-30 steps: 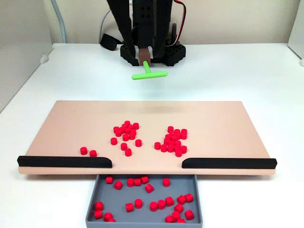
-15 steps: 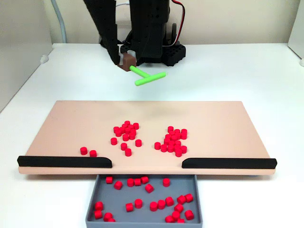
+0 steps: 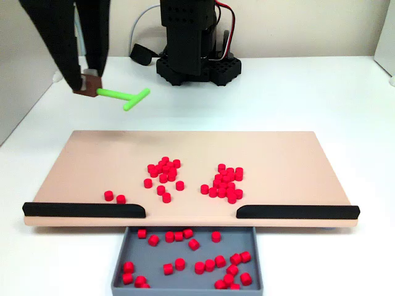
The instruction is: Push granules from right to the grey container
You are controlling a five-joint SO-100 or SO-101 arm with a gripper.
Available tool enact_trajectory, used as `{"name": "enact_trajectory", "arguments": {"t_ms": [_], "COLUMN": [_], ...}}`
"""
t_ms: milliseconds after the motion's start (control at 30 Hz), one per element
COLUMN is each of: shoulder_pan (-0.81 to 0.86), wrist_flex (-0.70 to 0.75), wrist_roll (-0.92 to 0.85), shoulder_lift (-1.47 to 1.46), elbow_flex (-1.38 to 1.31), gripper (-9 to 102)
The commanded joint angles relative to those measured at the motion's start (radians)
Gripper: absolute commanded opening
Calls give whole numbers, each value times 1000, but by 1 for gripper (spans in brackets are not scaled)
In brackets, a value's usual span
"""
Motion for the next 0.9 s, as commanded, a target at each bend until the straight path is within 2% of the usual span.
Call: {"name": "enact_trajectory", "arguments": {"t_ms": [0,367,867], "shoulder_pan": [31,101,69], "wrist_flex": [9,34,9], "wrist_roll": [-199,-588,-707], "shoulder_lift": [-29,-178,-314], "elbow_flex": [-89,-241,-339], "gripper": [0,0,0]}}
